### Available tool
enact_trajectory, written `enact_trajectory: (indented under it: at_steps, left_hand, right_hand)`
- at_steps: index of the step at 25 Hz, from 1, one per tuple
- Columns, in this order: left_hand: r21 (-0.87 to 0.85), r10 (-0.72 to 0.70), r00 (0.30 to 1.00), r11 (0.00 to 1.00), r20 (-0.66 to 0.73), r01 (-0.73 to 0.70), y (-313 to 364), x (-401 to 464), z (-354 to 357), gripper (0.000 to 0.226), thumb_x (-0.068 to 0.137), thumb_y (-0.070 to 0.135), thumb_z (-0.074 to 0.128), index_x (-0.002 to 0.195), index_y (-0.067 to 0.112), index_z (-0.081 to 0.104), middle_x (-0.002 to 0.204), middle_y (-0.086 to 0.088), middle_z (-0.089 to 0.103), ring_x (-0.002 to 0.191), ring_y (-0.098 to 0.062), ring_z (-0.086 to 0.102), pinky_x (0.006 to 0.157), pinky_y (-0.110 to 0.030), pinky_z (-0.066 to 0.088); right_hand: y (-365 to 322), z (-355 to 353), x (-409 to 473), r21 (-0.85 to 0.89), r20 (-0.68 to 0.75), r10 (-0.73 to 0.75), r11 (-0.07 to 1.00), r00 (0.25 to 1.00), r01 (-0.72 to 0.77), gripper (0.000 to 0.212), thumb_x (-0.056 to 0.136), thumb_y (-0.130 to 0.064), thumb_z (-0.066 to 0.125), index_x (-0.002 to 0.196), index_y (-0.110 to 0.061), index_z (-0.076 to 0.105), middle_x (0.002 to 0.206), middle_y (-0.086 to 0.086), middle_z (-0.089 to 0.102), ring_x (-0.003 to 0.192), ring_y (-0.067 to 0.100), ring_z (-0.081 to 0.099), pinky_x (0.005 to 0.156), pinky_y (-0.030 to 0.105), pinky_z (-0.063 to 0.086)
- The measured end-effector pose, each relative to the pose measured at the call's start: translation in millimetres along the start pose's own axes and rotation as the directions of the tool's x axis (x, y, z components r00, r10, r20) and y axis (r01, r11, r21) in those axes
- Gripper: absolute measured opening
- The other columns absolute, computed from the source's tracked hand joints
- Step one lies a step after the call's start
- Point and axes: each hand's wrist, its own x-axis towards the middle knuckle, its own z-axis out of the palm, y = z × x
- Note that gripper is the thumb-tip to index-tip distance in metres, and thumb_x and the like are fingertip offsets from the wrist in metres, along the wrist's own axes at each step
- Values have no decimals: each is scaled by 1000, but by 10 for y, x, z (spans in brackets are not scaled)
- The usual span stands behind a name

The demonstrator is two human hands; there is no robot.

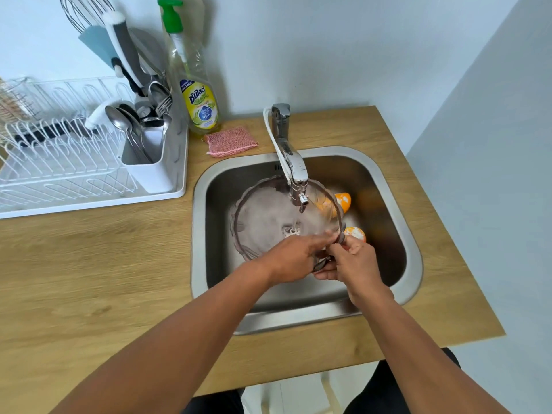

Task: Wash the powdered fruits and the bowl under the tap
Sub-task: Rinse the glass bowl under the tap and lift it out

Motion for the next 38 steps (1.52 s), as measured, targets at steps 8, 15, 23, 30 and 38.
enact_trajectory:
  at_steps: [8,15,23,30,38]
  left_hand:
    - [646,-20,929,713,-369,272,-566,-733,-464,24,93,29,62,110,26,79,138,-2,68,136,-27,51,117,-47,31]
    - [-545,-568,704,783,-426,302,-558,-855,-509,51,96,8,63,145,18,48,143,-11,61,110,-33,71,85,-47,65]
    - [-610,-572,630,769,-525,190,-492,-1024,-652,40,96,-3,56,121,27,65,112,-8,73,82,-31,78,53,-36,65]
    - [-383,-496,619,867,-609,318,-504,-1081,-669,27,96,7,58,108,23,75,91,1,76,78,-15,74,54,-18,59]
    - [-230,-355,634,934,-687,273,-460,-1157,-604,23,92,16,56,101,28,73,71,6,70,67,-21,70,63,-47,63]
  right_hand:
    - [22,-13,31,-40,66,22,999,998,-20,19,95,3,54,108,0,68,81,23,77,57,34,74,52,37,63]
    - [-8,16,104,-53,76,9,999,997,-5,19,95,2,55,108,-7,67,88,19,79,55,31,72,50,35,62]
    - [90,249,355,-693,40,-447,632,894,347,27,84,-11,70,110,-10,66,95,11,71,86,33,68,78,47,58]
    - [75,718,488,-815,267,-292,441,919,376,6,91,-18,58,86,-15,59,92,14,71,92,39,65,71,34,44]
    - [-115,1380,189,-224,378,-150,942,914,248,17,93,-23,73,108,-19,68,97,14,76,77,18,74,80,40,64]
